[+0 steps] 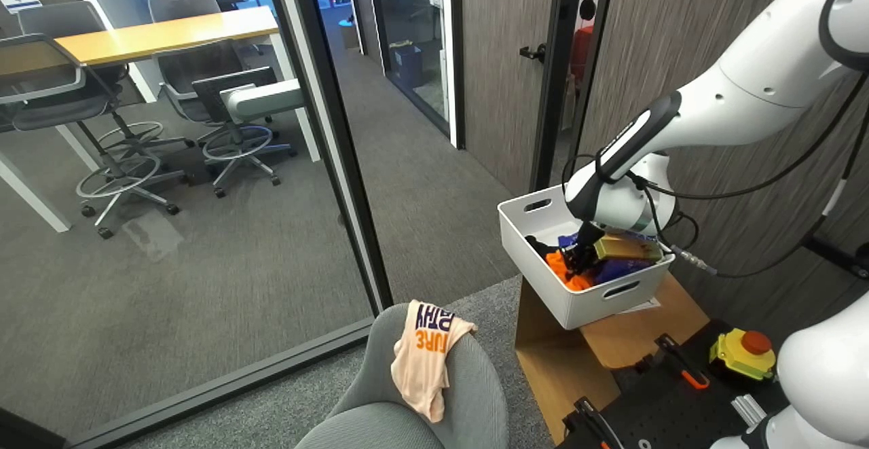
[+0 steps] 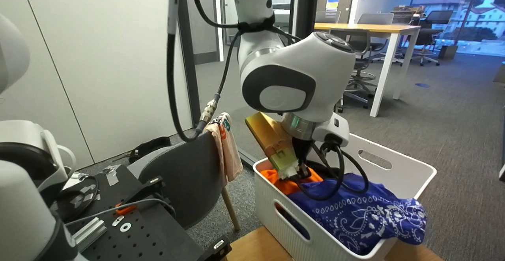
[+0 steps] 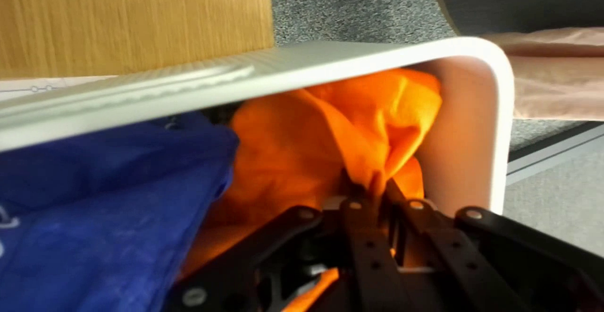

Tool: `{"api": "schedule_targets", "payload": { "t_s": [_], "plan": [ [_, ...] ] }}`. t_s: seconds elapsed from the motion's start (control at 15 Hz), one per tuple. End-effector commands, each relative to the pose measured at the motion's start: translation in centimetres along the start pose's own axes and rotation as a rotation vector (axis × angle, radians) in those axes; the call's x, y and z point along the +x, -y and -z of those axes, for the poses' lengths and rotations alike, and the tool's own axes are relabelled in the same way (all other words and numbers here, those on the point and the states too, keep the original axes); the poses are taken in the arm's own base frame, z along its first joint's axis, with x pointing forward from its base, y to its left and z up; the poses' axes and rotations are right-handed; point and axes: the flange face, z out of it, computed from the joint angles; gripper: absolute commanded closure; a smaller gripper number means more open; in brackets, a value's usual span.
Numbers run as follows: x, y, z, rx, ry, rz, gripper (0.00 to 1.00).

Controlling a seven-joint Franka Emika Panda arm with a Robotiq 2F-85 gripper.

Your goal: Put the blue cloth in the basket.

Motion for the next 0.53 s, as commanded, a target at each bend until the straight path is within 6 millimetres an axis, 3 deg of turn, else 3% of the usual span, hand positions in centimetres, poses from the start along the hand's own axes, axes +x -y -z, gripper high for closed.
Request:
{"api": "schedule_targets", "payload": {
  "t_s": [0.0, 0.47],
  "plan": [
    [0.3, 0.6, 3.1, 0.108, -0.006, 0.02, 0.9],
    [-0.5, 1.5, 8.5, 0.287, -0.048, 0.054, 0.88]
  ]
}}
